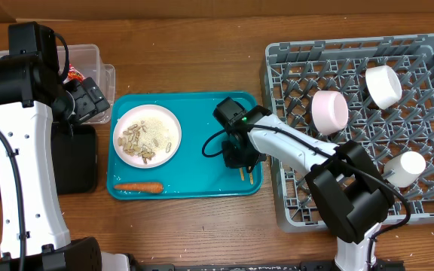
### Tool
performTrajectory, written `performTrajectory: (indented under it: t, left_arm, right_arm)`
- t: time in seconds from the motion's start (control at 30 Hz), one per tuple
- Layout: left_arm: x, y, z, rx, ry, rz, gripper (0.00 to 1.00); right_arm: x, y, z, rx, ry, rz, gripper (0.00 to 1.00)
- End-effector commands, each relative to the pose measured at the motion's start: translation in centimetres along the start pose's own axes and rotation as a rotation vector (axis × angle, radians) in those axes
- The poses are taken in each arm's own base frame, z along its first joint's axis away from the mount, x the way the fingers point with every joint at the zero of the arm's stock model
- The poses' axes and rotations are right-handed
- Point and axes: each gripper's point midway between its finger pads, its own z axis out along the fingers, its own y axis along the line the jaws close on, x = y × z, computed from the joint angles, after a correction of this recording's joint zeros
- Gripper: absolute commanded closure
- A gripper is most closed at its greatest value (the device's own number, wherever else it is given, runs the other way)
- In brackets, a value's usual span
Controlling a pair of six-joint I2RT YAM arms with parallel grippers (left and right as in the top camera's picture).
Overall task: Sort waste into correct bins and load items into the dishwasher
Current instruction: 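Grasp a wooden chopstick with the right gripper and carry to rack, then insert the chopstick into the rack and open the right gripper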
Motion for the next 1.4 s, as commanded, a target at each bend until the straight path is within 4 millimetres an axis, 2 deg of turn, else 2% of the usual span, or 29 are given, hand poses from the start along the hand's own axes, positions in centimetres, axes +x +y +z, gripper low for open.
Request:
performTrajectory:
  t: [0.0, 0.1, 0.2, 0.27, 0.4, 0.53, 0.57, 0.6, 0.7, 0.8, 0.9, 1.07, 1.27, 1.33, 1.37]
  left_arm:
    - [0.0, 0.0, 0.1, 0.002, 0.005, 0.003, 0.0]
    - [0.0, 0.0, 0.1, 0.003, 0.005, 0.003, 0.0]
    - [0.0, 0.0, 0.1, 0.002, 0.005, 0.003, 0.0]
    - [0.0, 0.0, 0.1, 0.002, 0.005, 0.003, 0.0]
    - [0.0, 0.0, 0.1, 0.002, 0.005, 0.003, 0.0]
    - [0.0, 0.0, 0.1, 0.003, 0.005, 0.003, 0.0]
    - [0.0, 0.0, 0.1, 0.002, 0.005, 0.003, 0.0]
    - [0.0, 0.0, 0.1, 0.003, 0.005, 0.003, 0.0]
    - [0.0, 0.0, 0.1, 0.003, 0.005, 0.003, 0.0]
    - [0.0, 0.0, 0.1, 0.003, 0.004, 0.003, 0.0]
    - [0.0, 0.0, 0.1, 0.002, 0.005, 0.003, 0.0]
    - [0.1, 0.0, 0.1, 0.002, 0.006, 0.003, 0.0]
    - [0.1, 0.0, 0.1, 0.003, 0.006, 0.003, 0.0]
    - [0.0, 0.0, 0.1, 0.003, 0.006, 0.003, 0.0]
    - [0.1, 0.0, 0.1, 0.003, 0.006, 0.003, 0.0]
  right_arm:
    - [0.9, -0.1, 1.4, 0.001, 0.053, 0.002, 0.9]
    - [1.3, 0.8, 1.4, -0.047, 0.078, -0.004, 0.96]
    - [1.6, 1.3, 1.1, -0.075, 0.092, -0.016, 0.96]
    - [1.3, 1.3, 0.1, -0.079, 0.087, -0.012, 0.96]
    - [-0.2, 1.1, -4.1, -0.088, -0.001, -0.003, 0.96]
    - [-1.5, -0.6, -9.5, -0.07, -0.116, -0.002, 0.96]
    - [-1.5, -1.2, -11.0, -0.07, -0.139, -0.019, 0.96]
    - [-1.2, -2.9, -12.8, -0.048, -0.16, -0.005, 0.96]
    - [-0.1, -6.1, -14.5, 0.011, -0.155, 0.055, 0.96]
    - [1.0, -8.4, -14.9, 0.04, -0.105, 0.067, 0.96]
    - [2.4, -10.1, -14.2, 0.065, -0.034, 0.059, 0.96]
    - [4.2, -11.3, -11.7, 0.088, 0.04, 0.074, 0.96]
    - [5.1, -12.0, -9.6, 0.11, 0.064, 0.076, 0.96]
    - [4.8, -11.9, -9.6, 0.108, 0.053, 0.075, 0.9]
    - [4.7, -11.9, -9.7, 0.106, 0.045, 0.075, 0.74]
